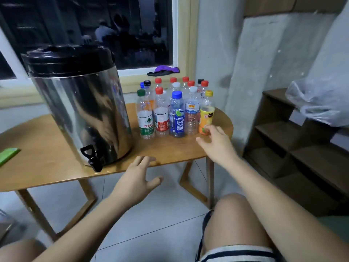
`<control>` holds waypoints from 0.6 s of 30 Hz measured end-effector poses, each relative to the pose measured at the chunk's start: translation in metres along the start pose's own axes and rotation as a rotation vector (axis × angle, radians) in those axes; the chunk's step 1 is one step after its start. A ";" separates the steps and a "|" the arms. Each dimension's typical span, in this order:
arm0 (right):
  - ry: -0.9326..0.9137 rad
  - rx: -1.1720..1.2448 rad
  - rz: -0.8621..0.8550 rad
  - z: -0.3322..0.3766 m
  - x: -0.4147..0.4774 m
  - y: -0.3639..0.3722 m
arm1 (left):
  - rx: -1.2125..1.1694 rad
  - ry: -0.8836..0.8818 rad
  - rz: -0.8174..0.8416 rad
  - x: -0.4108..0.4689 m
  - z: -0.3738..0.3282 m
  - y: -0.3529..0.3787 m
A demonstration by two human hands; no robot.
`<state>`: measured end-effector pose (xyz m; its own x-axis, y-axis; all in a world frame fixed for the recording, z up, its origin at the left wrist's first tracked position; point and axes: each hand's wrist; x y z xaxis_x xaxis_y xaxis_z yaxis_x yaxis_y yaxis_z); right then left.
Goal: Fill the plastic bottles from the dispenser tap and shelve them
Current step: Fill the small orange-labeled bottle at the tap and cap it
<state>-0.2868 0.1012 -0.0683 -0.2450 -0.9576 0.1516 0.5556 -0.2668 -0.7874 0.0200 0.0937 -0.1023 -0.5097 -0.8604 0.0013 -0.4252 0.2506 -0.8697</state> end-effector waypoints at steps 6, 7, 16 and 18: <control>0.163 0.115 -0.233 -0.029 0.095 -0.010 | -0.026 0.048 -0.070 0.054 0.001 -0.010; 0.193 0.130 -0.243 -0.033 0.109 -0.009 | -0.031 0.057 -0.071 0.062 0.004 -0.010; 0.226 0.283 -0.250 -0.052 0.160 0.010 | -0.070 0.104 -0.063 0.084 0.025 -0.017; 0.203 0.265 -0.271 -0.046 0.152 0.010 | -0.049 0.100 -0.080 0.074 0.028 -0.017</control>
<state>-0.3551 -0.0423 -0.0807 -0.5470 -0.8151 0.1908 0.6278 -0.5501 -0.5507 0.0105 0.0131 -0.1009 -0.5438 -0.8304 0.1215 -0.5027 0.2064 -0.8395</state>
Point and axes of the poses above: each hand's wrist, its own x-axis towards the middle knuckle, its own y-axis out of the palm, z = x × y, and after that the axes turned 10 degrees about z, right-handed
